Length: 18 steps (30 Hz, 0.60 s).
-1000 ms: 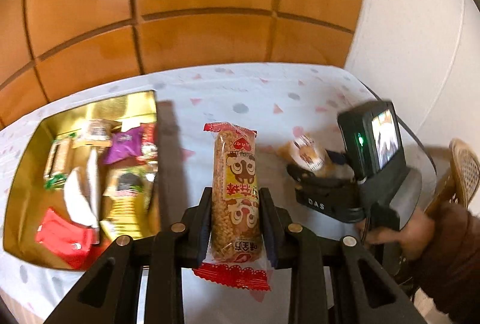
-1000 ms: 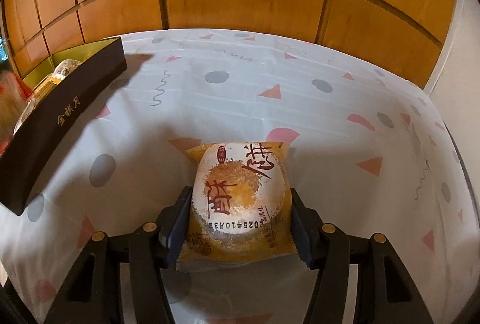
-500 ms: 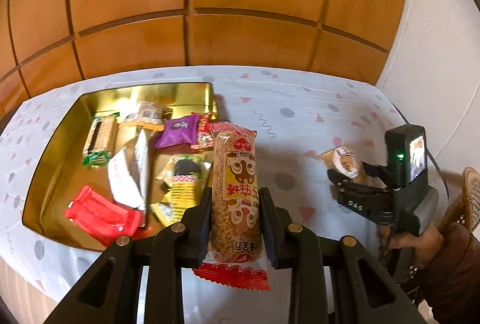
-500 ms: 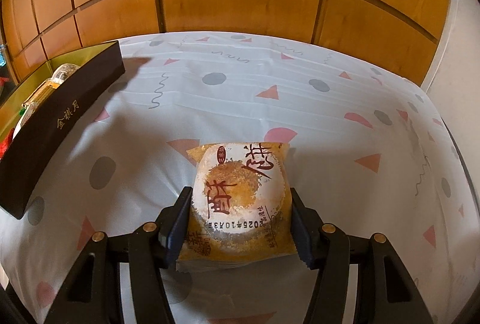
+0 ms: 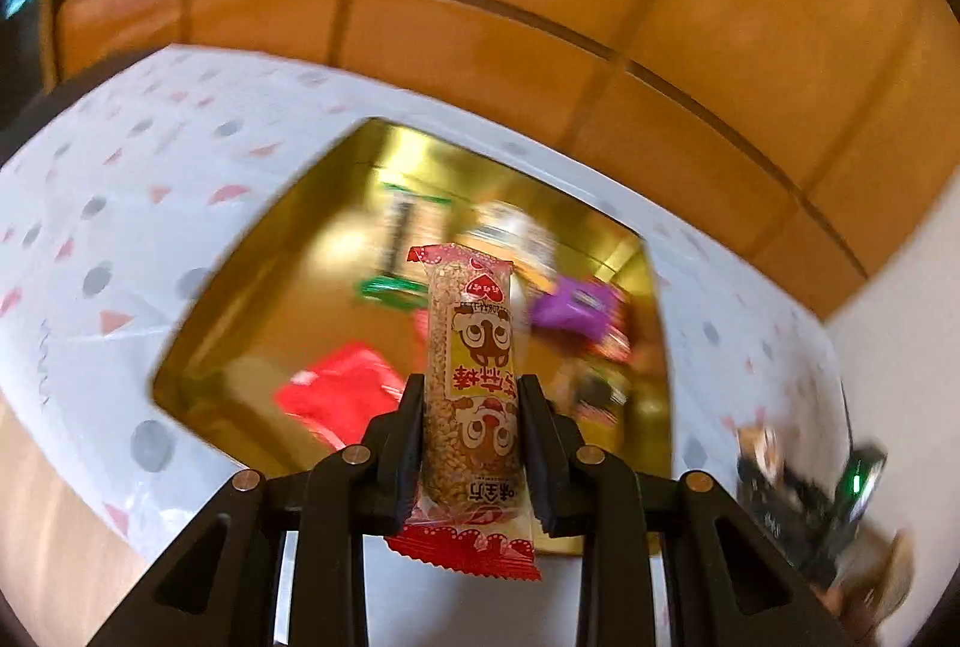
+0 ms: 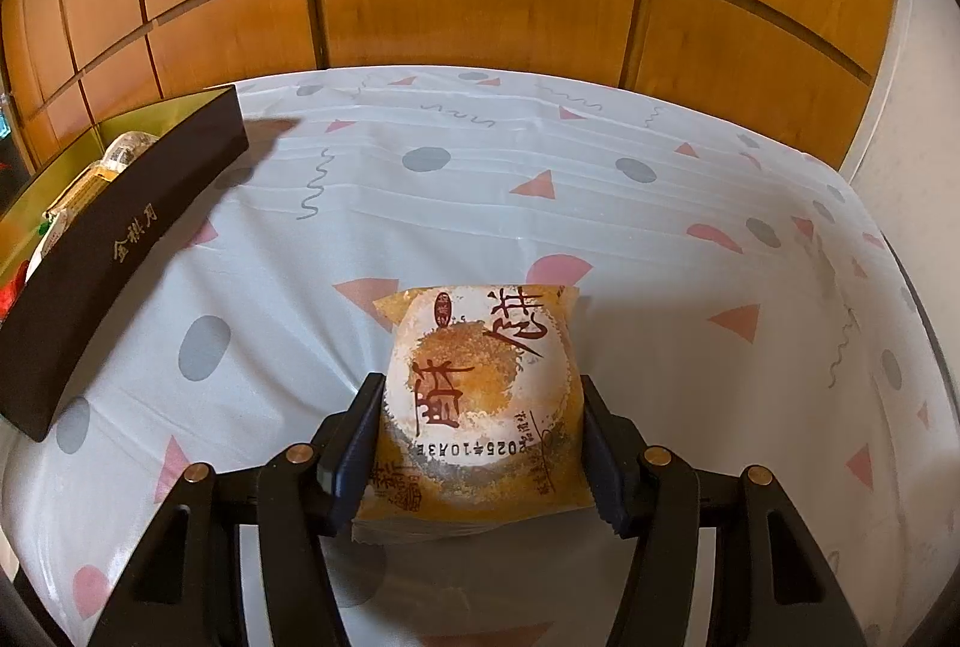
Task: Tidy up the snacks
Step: 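Carry the cracker stick into the gold tin and open the left tool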
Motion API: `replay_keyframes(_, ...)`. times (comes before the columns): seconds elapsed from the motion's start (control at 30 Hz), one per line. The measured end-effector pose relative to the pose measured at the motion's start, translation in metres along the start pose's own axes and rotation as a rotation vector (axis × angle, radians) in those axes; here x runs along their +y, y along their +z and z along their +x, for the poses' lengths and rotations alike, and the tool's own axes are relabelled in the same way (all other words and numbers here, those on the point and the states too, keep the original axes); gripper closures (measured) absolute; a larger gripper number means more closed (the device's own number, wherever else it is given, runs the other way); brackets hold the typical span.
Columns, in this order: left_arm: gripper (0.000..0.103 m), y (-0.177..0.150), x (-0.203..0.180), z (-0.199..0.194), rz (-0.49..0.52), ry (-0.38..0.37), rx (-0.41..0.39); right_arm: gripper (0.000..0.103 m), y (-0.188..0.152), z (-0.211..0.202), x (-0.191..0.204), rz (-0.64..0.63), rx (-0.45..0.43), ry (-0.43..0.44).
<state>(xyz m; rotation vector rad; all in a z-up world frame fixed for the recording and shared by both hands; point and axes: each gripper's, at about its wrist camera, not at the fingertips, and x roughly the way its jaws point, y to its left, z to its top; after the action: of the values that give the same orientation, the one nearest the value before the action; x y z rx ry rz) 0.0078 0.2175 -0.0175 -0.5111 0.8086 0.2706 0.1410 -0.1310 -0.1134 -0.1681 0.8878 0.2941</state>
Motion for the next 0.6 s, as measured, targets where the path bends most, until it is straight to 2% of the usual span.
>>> replay_keyframes(0.2, 0.074, 0.024, 0.023, 0.011, -0.112, -0.017, 0.026, 0.042, -0.001, 0.0, -0.001, 0.009, -0.005, 0.008)
replay_keyframes(0.3, 0.074, 0.034, 0.006, 0.026, -0.056, -0.049, 0.052, 0.042, -0.001, 0.0, -0.002, 0.012, -0.006, 0.012)
replay_keyframes(0.4, 0.073, 0.04, -0.011, 0.045, 0.032, -0.043, 0.098, 0.042, -0.001, 0.0, -0.002, 0.014, -0.007, 0.014)
replay_keyframes(0.53, 0.073, 0.041, -0.015, 0.075, 0.078, 0.048, 0.159, 0.042, -0.001, 0.0, -0.002, 0.018, -0.008, 0.017)
replay_keyframes(0.6, 0.073, 0.041, -0.012, 0.079, 0.078, 0.073, 0.159, 0.042, -0.001, 0.0, -0.003, 0.02, -0.008, 0.019)
